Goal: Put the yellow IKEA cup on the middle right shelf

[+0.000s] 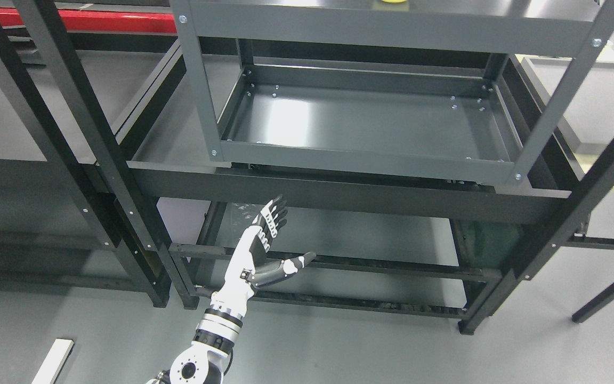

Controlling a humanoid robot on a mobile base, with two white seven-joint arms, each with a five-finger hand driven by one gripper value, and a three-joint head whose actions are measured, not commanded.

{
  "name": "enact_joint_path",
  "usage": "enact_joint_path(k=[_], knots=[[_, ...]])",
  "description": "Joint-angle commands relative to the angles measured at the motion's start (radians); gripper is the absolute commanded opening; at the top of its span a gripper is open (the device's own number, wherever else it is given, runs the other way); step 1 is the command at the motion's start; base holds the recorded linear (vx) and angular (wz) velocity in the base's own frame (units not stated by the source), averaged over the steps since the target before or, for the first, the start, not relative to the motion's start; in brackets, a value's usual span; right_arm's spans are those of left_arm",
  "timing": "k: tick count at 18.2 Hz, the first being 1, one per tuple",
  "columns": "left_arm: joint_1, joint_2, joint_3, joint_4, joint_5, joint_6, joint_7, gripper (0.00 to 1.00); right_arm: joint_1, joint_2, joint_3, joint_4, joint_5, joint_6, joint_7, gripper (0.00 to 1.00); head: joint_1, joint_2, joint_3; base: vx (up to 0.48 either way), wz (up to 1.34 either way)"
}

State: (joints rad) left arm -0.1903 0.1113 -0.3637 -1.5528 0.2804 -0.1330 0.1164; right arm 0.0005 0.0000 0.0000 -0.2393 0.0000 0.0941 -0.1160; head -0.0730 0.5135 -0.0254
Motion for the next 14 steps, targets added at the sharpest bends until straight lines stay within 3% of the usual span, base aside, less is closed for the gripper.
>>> enact_joint_path(k=[1,14], knots=[[0.038,-0.093,0.144,0.025,-0.061,0.044,0.002,0.99,0.013,-0.017,0.017,0.000,-0.025,-0.001,-0.001,0.99,0.0000,0.000,0.000,-0.091,-0.13],[0.040,-0.078,0.229,0.027,-0.075,0.044,-0.001,0.99,0.013,-0.017,0.017,0.000,-0.025,-0.001,-0.001,0.99,0.0000,0.000,0.000,-0.012,-0.02]])
